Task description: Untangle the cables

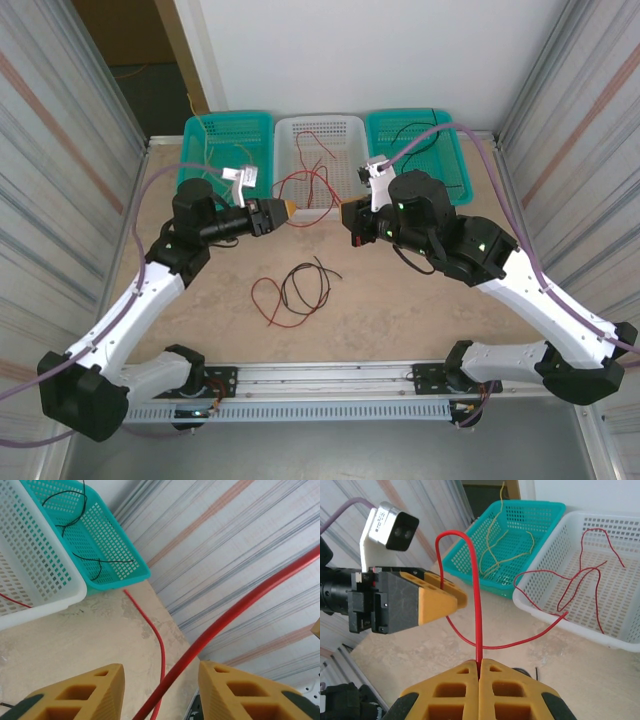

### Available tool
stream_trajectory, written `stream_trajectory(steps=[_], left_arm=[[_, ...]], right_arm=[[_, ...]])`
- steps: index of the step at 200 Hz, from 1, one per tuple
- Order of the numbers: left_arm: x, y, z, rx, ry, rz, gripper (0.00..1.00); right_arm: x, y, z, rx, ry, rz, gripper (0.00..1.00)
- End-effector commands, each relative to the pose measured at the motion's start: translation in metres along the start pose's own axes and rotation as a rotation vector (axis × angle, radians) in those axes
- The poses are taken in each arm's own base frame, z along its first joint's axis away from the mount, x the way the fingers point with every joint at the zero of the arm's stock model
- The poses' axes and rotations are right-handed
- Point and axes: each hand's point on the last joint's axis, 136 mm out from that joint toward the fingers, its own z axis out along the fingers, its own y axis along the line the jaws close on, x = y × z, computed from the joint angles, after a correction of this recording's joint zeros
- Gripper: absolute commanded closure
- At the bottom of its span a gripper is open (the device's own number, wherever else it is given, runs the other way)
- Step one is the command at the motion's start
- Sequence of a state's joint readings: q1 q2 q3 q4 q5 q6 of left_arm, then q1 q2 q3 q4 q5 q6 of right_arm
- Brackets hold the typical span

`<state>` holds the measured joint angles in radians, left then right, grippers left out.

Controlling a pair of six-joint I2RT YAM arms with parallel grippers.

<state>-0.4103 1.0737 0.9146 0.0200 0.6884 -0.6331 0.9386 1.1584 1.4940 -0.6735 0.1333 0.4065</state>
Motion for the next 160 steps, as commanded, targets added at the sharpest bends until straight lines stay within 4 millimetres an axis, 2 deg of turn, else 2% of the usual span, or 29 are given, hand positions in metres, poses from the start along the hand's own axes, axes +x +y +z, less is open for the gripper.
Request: stream_trajectory(steps=[1,30,64,132,138,152,160], left_arm=[[-0.007,-0.02,0.0,0.053,-0.006,0.075,0.65],[-0.004,-0.018,0.003,0.052,0.003,0.075,0.84],[-0.002,-0.019,0.004,0.056,0.012,0.088,1.0],[0.004,-0.018,0.006,0.073,0.022,0.087,1.0],[0.004,-0.019,0.006,0.073,0.021,0.091,1.0],[0.001,-0.009,0.006,0.014,0.013,0.071,1.0],[-0.002,-0.003,0.007,-0.024,0.003,0.06,1.0]], right_arm=[[-0.01,0.002,-0.003,-0.019,-0.035,0.006,1.0],[-0.013,0.002,-0.001,-0.016,-0.035,0.009,1.0],[-0.017,0.002,0.0,-0.015,-0.038,0.013,1.0],[-0.027,-0.002,0.007,-0.013,-0.052,0.035,1.0],[-0.028,-0.006,0.008,0.002,-0.056,0.043,0.91],[-0.032,-0.025,0.01,0.098,-0.069,0.062,0.56],[-0.034,-0.041,0.008,0.174,-0.077,0.071,0.46]])
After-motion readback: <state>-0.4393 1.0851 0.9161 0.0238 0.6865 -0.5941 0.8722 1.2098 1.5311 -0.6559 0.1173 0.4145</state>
